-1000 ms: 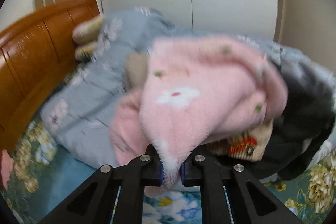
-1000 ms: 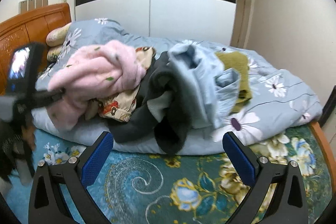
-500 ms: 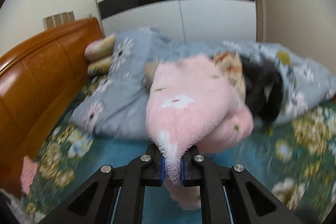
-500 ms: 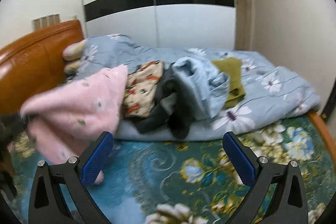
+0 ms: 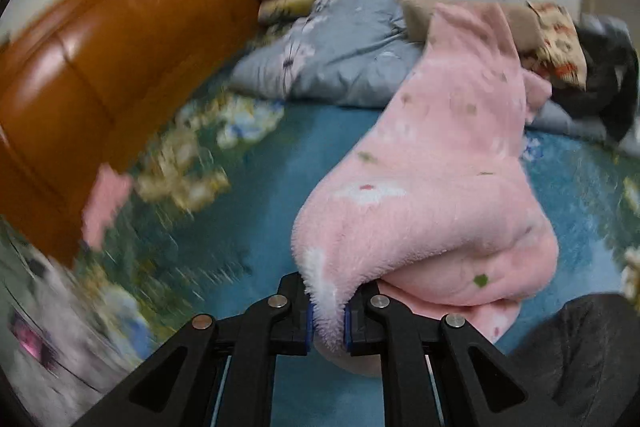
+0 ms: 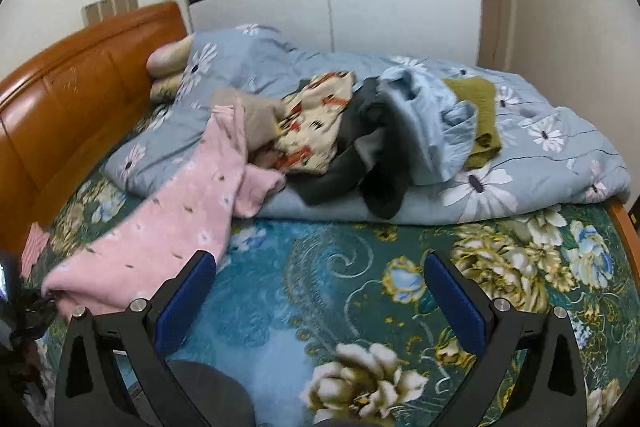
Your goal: Fold clothes
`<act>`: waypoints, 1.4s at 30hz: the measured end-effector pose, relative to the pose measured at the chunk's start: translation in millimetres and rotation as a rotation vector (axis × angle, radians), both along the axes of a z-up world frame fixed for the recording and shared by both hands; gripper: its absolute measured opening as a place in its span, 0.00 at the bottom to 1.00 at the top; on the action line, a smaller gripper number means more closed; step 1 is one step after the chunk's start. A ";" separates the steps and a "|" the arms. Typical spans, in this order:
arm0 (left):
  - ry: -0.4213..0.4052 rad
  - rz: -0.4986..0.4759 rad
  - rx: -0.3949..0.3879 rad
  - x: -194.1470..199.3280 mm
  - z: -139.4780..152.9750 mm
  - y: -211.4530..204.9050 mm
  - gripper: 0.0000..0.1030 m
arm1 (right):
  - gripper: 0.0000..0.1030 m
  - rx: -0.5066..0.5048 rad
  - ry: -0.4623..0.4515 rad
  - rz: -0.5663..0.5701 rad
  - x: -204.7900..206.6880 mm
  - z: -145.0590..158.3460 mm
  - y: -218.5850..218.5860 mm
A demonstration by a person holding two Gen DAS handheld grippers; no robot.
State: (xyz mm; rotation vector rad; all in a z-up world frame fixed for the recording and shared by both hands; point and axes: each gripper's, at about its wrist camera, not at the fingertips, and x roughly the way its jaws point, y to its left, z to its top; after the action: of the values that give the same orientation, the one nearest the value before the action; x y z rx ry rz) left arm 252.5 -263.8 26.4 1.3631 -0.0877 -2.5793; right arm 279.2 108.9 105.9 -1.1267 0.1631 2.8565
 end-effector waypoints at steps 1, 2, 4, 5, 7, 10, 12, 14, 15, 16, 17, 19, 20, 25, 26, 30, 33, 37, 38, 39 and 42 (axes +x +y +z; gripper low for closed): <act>-0.003 0.008 0.042 1.2 -2.3 -5.0 0.15 | 1.00 0.001 -0.011 0.010 -2.5 -2.6 -4.8; -0.005 0.005 0.078 1.6 0.4 -7.4 0.15 | 1.00 0.002 -0.022 0.021 -5.1 -5.1 -9.7; -0.005 -0.013 0.175 3.5 5.2 -14.6 0.23 | 1.00 0.000 -0.053 0.037 -11.1 -10.4 -17.4; -0.003 -0.025 0.227 4.9 8.0 -19.2 0.30 | 1.00 -0.003 -0.072 0.042 -14.7 -13.0 -20.3; 0.009 -0.048 0.315 7.4 15.9 -29.5 0.57 | 1.00 -0.007 -0.084 0.044 -18.2 -14.8 -22.7; 0.054 -0.082 0.398 -2.2 26.1 -41.8 0.67 | 1.00 -0.004 -0.094 0.039 -20.9 -16.7 -25.9; 0.041 -0.085 0.381 -27.8 23.2 -47.3 0.68 | 1.00 0.001 -0.112 0.037 -21.5 -20.1 -27.5; 0.004 -0.074 0.412 -60.2 11.8 -55.7 0.68 | 1.00 0.014 -0.135 0.037 -22.0 -24.0 -28.7; -0.020 -0.065 0.441 -77.3 4.6 -60.5 0.68 | 1.00 0.021 -0.142 0.036 -21.9 -25.2 -28.9; -0.043 -0.057 0.470 -94.4 -2.5 -65.2 0.68 | 1.00 0.027 -0.143 0.037 -20.6 -24.6 -28.4; -0.067 -0.047 0.495 -110.8 -10.7 -69.7 0.68 | 1.00 0.033 -0.144 0.038 -19.2 -24.0 -27.8; -0.117 -0.022 0.538 -141.1 -30.2 -78.2 0.68 | 1.00 0.044 -0.148 0.029 -17.1 -23.9 -24.2; -0.142 -0.011 0.556 -155.0 -40.1 -81.2 0.68 | 1.00 0.048 -0.154 0.022 -16.5 -24.3 -21.7; -0.255 0.037 0.590 -194.4 -81.8 -74.3 0.66 | 1.00 -0.046 -0.190 -0.024 -16.6 -31.2 -5.0; -0.269 0.038 0.591 -197.7 -86.2 -71.3 0.65 | 1.00 -0.054 -0.192 -0.024 -16.1 -31.1 -4.8; -0.262 0.011 0.497 -196.8 -81.1 -48.8 0.04 | 1.00 -0.050 -0.203 -0.020 -17.1 -32.1 -5.6; -0.175 -0.077 0.416 -186.1 -49.7 -22.3 0.04 | 1.00 -0.066 -0.208 -0.014 -17.1 -34.3 -5.4; -0.035 -0.223 0.301 -169.8 8.4 28.2 0.04 | 1.00 -0.084 -0.203 -0.004 -10.4 -37.7 -4.1; -0.004 -0.258 0.309 -166.9 21.0 40.7 0.04 | 1.00 -0.093 -0.201 -0.007 -7.9 -38.5 -1.8; 0.016 -0.273 0.317 -164.6 31.3 50.8 0.03 | 1.00 -0.101 -0.200 -0.009 -5.4 -39.4 0.4; 0.083 -0.397 0.329 -149.0 66.9 99.1 0.03 | 1.00 -0.137 -0.172 -0.030 7.8 -37.3 12.1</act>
State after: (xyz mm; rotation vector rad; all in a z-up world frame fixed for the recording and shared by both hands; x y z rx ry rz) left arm 103.5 -164.8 93.3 1.4666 0.0947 -3.0886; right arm 287.0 121.0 68.6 -1.3749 0.3668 2.7411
